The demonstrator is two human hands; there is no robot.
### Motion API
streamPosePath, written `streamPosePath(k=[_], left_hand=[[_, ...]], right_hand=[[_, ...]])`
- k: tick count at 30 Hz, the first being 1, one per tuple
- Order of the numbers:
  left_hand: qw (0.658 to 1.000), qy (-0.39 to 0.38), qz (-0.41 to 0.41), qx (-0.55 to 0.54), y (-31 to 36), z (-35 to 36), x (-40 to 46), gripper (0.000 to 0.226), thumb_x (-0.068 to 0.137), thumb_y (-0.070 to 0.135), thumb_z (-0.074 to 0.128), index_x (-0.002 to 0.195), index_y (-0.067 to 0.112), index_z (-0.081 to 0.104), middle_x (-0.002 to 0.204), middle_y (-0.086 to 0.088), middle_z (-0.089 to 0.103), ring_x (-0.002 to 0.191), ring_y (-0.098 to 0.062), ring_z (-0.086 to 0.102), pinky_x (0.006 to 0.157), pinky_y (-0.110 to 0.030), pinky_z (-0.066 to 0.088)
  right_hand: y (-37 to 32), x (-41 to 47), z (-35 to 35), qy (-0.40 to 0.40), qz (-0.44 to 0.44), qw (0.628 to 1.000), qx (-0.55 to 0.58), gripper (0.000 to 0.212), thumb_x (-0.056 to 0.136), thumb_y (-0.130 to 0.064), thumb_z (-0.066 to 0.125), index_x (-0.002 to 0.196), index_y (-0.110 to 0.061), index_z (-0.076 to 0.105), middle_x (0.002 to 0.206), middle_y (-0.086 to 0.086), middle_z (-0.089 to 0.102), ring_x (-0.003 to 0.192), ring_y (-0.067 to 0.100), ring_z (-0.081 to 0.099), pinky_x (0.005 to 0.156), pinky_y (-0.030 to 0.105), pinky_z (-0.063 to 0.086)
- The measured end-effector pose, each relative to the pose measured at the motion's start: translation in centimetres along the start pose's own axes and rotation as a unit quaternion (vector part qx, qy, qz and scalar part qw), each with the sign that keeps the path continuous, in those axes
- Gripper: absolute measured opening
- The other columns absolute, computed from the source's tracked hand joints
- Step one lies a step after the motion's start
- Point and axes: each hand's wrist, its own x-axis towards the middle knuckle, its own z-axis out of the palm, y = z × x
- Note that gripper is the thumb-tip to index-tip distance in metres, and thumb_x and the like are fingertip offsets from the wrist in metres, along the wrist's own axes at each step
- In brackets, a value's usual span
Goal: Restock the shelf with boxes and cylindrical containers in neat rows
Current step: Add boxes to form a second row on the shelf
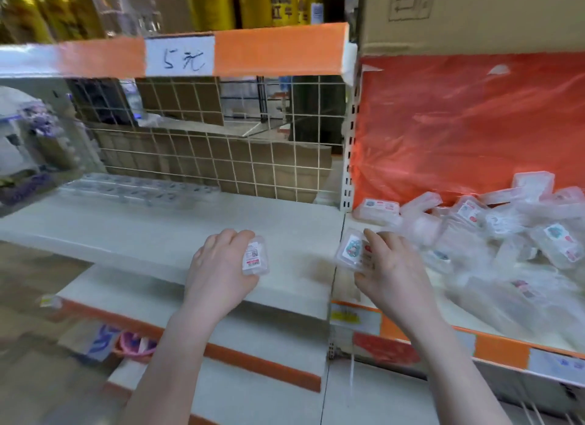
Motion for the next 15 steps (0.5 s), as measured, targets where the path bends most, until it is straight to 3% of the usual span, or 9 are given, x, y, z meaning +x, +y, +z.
streamPosePath(k=[8, 15], left_hand=[[0.999, -0.015, -0.025, 0.024, -13.3, -3.8, -1.4, 0.062, 0.076, 0.033, 0.066, 0.133, 0.028, 0.042, 0.124, 0.001, 0.049, 0.114, -0.023, 0.043, 0.093, -0.031, 0.036], [0.999, -0.009, -0.042, 0.022, -21.0, -4.8, -0.6, 0.063, 0.079, 0.035, 0.066, 0.136, 0.026, 0.040, 0.124, 0.000, 0.048, 0.114, -0.021, 0.043, 0.092, -0.031, 0.039]], right_hand=[[-13.5, 2.0, 4.8, -0.036, -0.014, 0.999, 0.011, 0.067, 0.042, -0.010, 0.077, 0.107, -0.001, 0.063, 0.087, 0.014, 0.062, 0.074, 0.039, 0.058, 0.061, 0.043, 0.051], [-19.7, 4.9, 8.7, -0.076, -0.028, 0.997, 0.008, 0.066, 0.051, -0.011, 0.078, 0.113, -0.002, 0.061, 0.093, 0.014, 0.063, 0.081, 0.038, 0.058, 0.068, 0.041, 0.050]])
